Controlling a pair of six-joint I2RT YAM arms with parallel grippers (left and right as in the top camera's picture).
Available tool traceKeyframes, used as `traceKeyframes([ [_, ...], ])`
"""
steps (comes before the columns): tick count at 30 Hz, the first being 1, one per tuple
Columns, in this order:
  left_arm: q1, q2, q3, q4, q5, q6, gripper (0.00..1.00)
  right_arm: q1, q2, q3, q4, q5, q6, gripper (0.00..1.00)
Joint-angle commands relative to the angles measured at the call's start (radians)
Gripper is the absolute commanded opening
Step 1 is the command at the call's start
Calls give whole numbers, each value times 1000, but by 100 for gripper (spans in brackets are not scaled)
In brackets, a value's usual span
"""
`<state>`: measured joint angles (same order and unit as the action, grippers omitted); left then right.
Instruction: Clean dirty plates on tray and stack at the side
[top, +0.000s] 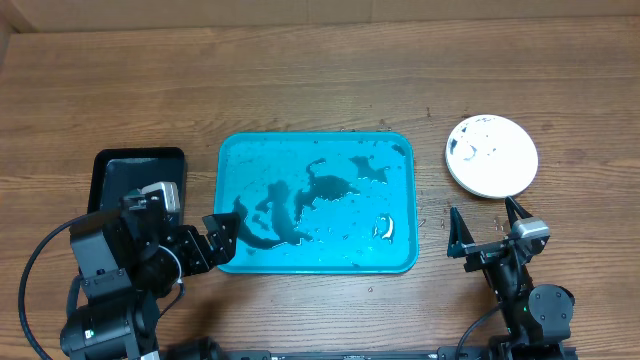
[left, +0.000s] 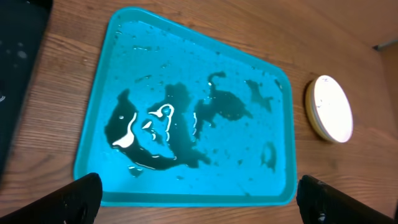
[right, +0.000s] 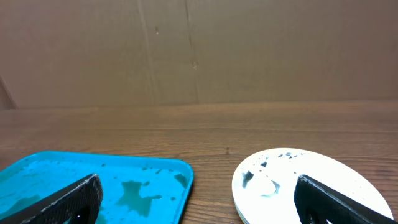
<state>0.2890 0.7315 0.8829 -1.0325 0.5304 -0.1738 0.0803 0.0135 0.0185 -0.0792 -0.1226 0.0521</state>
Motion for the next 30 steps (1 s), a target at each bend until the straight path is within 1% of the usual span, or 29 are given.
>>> traceKeyframes([
  [1,-23,-4,-22,-5,-17,126,100,5,-11,-11,4,14,0,100],
  [3,-48,-25,-57,8,10,214,100,5,-11,-11,4,14,0,100],
  [5,-74,-66,-119,58,28,282,100,5,-11,-11,4,14,0,100],
  [8,-107,-145,-245,207,29,309,100,5,-11,-11,4,14,0,100],
  [12,-156,-261,-459,527,27,309,100,5,-11,-11,4,14,0,100],
  [13,-170,-306,-550,692,28,309,100,5,-11,-11,4,14,0,100],
  [14,-175,-333,-607,800,27,309,100,5,-11,-11,4,14,0,100],
  [18,-179,-397,-755,1085,3,309,100,5,-11,-11,4,14,0,100],
  [20,-179,-430,-819,1186,-32,308,100,5,-11,-11,4,14,0,100],
  [22,-179,-465,-871,1257,-76,301,100,5,-11,-11,4,14,0,100],
  [28,-202,-536,-878,1197,-237,290,100,5,-11,-11,4,14,0,100],
  [30,-217,-553,-878,1151,-284,290,100,5,-11,-11,4,14,0,100],
])
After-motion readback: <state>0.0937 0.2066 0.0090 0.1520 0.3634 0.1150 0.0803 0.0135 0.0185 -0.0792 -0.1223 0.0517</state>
